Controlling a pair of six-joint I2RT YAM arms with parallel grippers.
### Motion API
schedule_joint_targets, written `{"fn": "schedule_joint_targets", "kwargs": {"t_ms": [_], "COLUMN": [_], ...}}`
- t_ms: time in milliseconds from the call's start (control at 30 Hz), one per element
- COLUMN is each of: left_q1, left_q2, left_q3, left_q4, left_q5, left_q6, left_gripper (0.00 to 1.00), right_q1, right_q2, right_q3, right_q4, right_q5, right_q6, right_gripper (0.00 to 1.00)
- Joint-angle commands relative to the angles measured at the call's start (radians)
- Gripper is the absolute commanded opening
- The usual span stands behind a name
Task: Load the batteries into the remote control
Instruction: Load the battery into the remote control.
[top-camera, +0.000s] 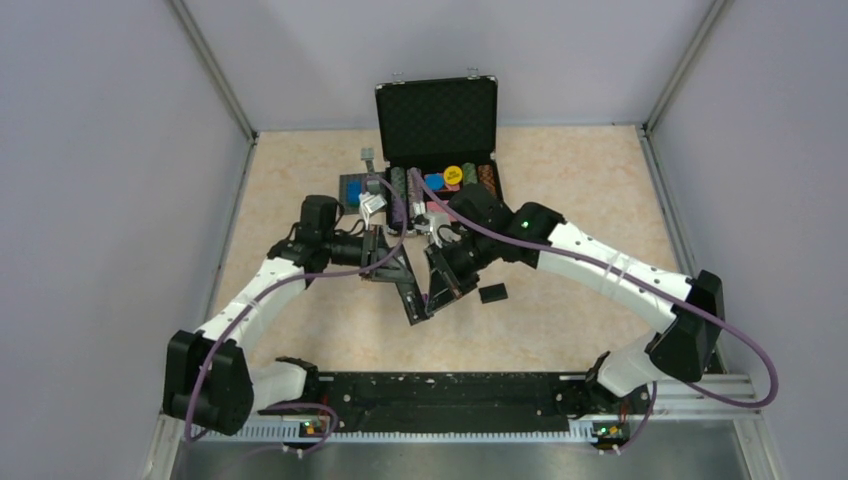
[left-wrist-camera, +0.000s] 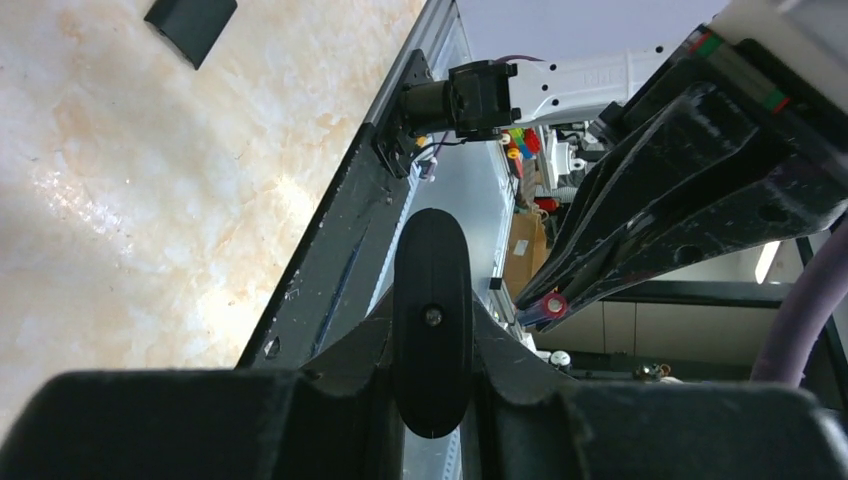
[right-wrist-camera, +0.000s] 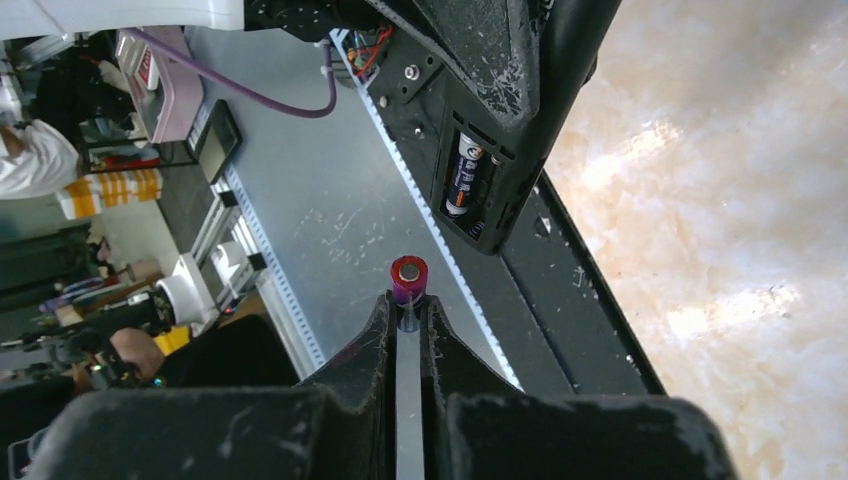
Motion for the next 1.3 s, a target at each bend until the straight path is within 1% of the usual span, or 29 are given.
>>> {"fn": "schedule_joint_targets", "kwargs": {"t_ms": [0, 67, 167, 467, 767, 1267], "left_q1": [-0.011, -0.01, -0.011, -0.01, -0.011, -0.011], "left_q2": [0.046, 0.072, 0.101, 0.118, 0.109, 0.097], "left_q3": [-0.004, -0.004, 0.006, 0.008, 0.013, 0.016], "left_q4": [0.098, 0.126, 0.125, 0.124, 0.083, 0.066], "left_q5": [0.049, 0.062, 0.065, 0.065, 0.051, 0.051], "left_q6": [-0.003, -0.028, -0.037, -0.061, -0.015, -0.002], "left_gripper": [0.0, 0.0, 0.0, 0.0, 0.0, 0.0], "right_q1": [0.009, 0.009, 0.009, 0.001, -0.027, -0.043], "right_q2": [0.036, 0.054, 0.083, 0.147, 0.164, 0.216], "right_q3": [0.042, 0.035, 0.031, 0.041, 0.027, 0.041], "right_q4": [-0.049, -0.055, -0.055, -0.024, -0.025, -0.035], "right_q5": [-0.032, -0.039, -0.05, -0.062, -0.051, -0.061], "right_q6": [0.034, 0.052, 0.084, 0.149, 0.173, 0.175], "right_gripper": [0.0, 0.0, 0.0, 0.0, 0.0, 0.0]}}
